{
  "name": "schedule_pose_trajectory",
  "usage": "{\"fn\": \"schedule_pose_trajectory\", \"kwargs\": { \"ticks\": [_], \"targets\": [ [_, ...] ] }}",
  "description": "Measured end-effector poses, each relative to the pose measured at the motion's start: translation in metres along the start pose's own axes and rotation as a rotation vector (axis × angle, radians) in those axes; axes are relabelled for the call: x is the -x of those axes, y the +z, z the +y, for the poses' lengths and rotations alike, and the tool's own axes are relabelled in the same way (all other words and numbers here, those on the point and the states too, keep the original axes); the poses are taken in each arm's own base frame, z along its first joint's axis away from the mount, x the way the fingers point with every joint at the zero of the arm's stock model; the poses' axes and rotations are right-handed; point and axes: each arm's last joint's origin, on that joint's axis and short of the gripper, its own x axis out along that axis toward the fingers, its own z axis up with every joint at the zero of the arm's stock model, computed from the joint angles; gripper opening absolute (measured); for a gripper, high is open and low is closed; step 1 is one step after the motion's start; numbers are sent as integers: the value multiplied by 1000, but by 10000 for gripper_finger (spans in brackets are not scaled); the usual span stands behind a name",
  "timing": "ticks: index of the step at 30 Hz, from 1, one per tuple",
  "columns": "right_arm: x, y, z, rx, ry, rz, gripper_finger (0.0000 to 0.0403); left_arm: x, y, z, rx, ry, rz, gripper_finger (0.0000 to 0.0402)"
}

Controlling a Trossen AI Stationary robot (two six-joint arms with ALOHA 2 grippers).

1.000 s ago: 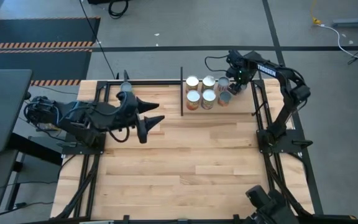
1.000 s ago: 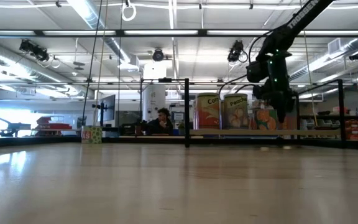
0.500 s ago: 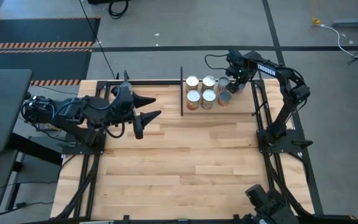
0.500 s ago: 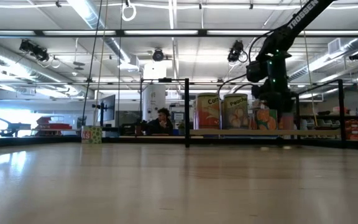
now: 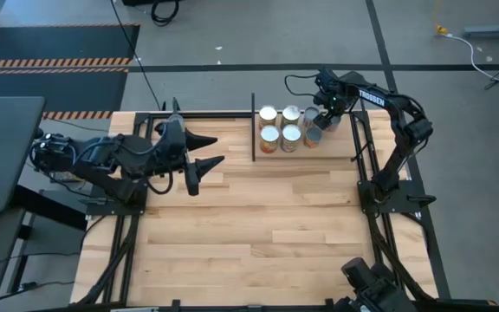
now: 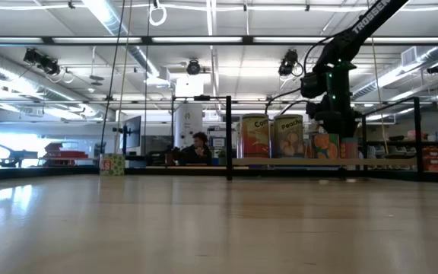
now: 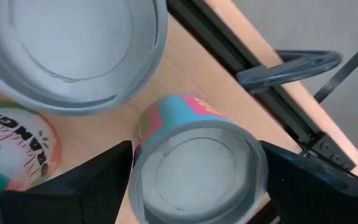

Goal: Pick and place cans onto a shelf
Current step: Put the small canned corn on the shelf, then put the canned green peas on the shelf

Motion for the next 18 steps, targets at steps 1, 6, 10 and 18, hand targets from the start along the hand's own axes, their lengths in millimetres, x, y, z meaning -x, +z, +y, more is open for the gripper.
{"fn": "schedule_pose_trajectory", "kwargs": {
  "ticks": [1, 6, 10, 18],
  "targets": [
    [3, 0, 0, 1, -2, -11, 344, -1, 0, 2, -3, 10, 3, 258],
    [24, -6, 3, 22, -16, -82, 344, -6, -6, 19, -26, 101, 79, 258],
    [51, -15, 8, 28, -28, -173, 344, -14, -9, 40, -25, 171, 155, 258],
    [132, -55, 52, 79, 15, -526, 345, -33, -19, 115, 63, 504, 348, 264]
  ]
}}
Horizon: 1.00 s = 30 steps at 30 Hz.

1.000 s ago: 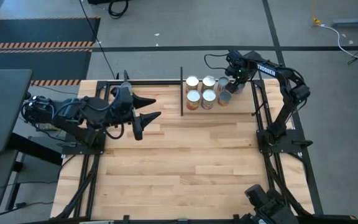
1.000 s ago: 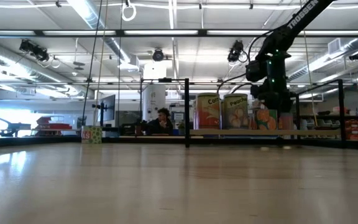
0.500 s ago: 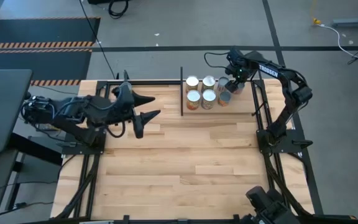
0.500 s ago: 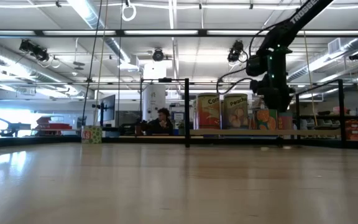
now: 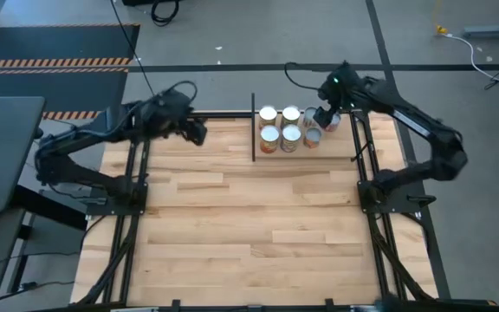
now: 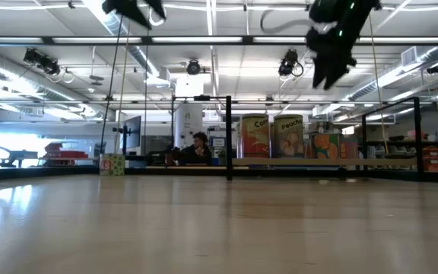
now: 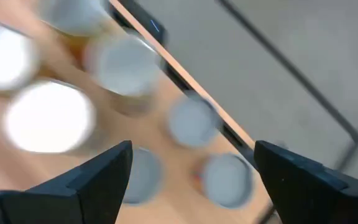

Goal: Pick and place cans onto a shelf
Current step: Put the canned green peas on the shelf

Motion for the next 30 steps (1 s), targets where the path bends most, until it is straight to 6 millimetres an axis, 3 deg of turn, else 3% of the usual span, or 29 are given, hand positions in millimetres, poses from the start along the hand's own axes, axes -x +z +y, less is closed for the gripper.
{"fn": "schedule_pose_trajectory", "kwargs": {
  "ticks": [8, 12, 16, 22, 26, 30],
  "targets": [
    [84, -24, 52, 64, 216, -267, 345, -52, -9, 53, 179, 383, 266, 321],
    [105, -36, 61, 115, 293, -327, 345, -80, -12, 67, 264, 527, 303, 331],
    [114, -41, 66, 145, 334, -350, 345, -114, -16, 84, 329, 628, 368, 315],
    [116, -42, 71, 171, 357, -357, 345, -171, -33, 115, 364, 743, 519, 239],
    [116, -41, 73, 157, 369, -364, 345, -208, -52, 136, 380, 799, 641, 151],
    [116, -41, 73, 155, 369, -370, 345, -232, -69, 154, 367, 792, 763, 42]
  ]
}}
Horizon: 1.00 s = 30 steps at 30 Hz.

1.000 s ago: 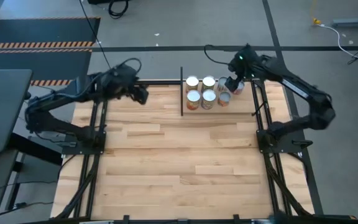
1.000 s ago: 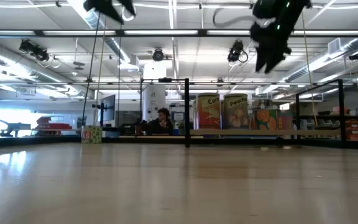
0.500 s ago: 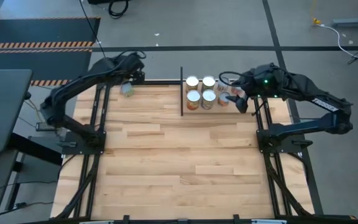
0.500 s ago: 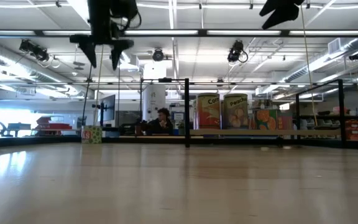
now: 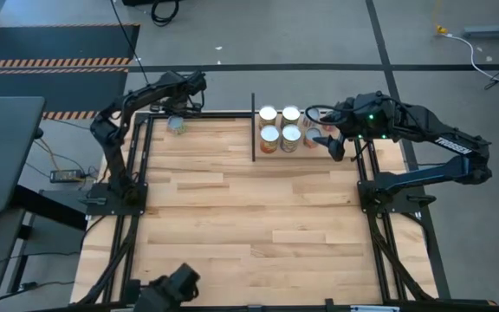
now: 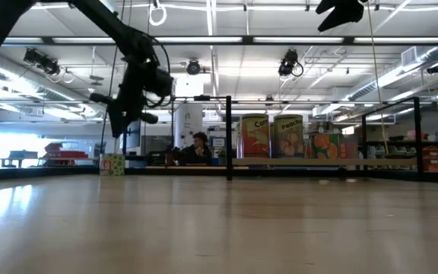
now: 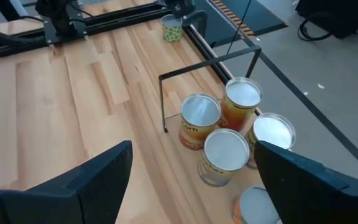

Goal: Pick and place cans onto a shelf
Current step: Put the canned green peas on the shelf

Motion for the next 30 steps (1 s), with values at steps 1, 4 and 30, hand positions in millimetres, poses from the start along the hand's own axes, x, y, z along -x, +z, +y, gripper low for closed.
{"fn": "schedule_pose_trajectory", "kwargs": {
  "ticks": [1, 4, 30],
  "targets": [
    [0, 0, 0, 1, -6, -1, 345, -6, 2, 0, -12, 10, 8, 22],
    [0, 0, -1, 5, -26, -2, 345, -19, 12, 1, -11, -21, 25, 10],
    [2, -1, -1, -82, -29, 1, 345, -11, -40, -58, -261, -140, 220, 1]
  ]
}}
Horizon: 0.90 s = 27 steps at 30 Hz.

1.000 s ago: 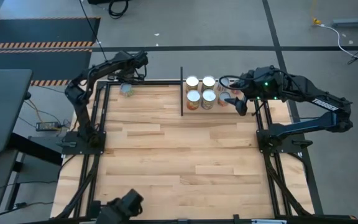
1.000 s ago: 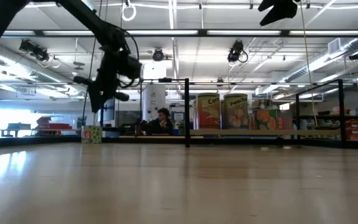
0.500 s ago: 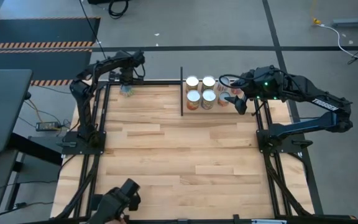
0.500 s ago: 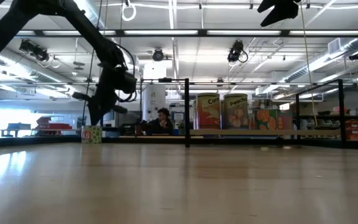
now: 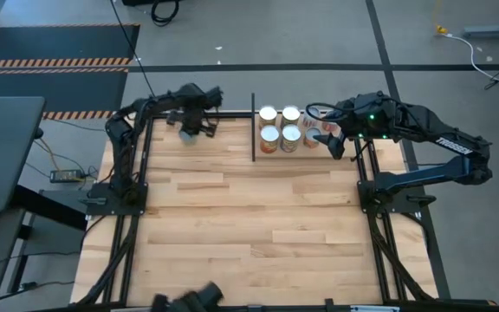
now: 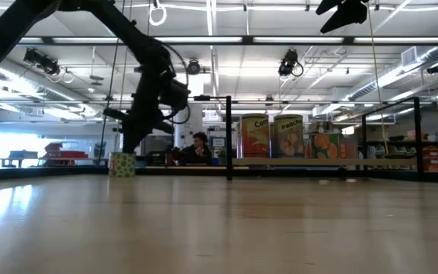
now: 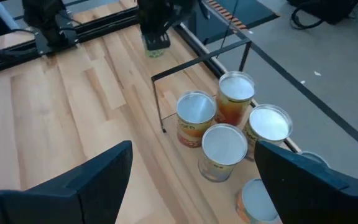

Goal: Pick and place cans onto a shelf
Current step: Put the canned green peas on the shelf

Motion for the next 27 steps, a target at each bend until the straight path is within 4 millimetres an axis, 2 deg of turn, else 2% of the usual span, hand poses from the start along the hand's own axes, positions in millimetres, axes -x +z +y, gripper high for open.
{"fn": "schedule_pose_trajectory", "kwargs": {
  "ticks": [6, 9, 12, 16, 19, 22, 27],
  "targets": [
    [7, -8, 2, 2, 69, 50, 345, 16, -55, -62, -113, -34, -14, 0],
    [15, -13, 5, 2, 96, 72, 345, 26, -85, -82, -161, -47, -29, 0],
    [22, -18, 8, 0, 123, 82, 345, 45, -115, -92, -183, -83, -63, 0],
    [29, -21, 10, 0, 152, 76, 345, 73, -144, -88, -219, -103, -166, 0],
    [31, -22, 13, 9, 175, 74, 345, 78, -142, -77, -224, -34, -212, 0],
    [32, -23, 18, -6, 205, 84, 345, 70, -129, -60, -257, -10, -224, 0],
    [34, -26, 27, -51, 232, 94, 345, 31, -109, -24, -208, -119, -275, 0]
  ]
}}
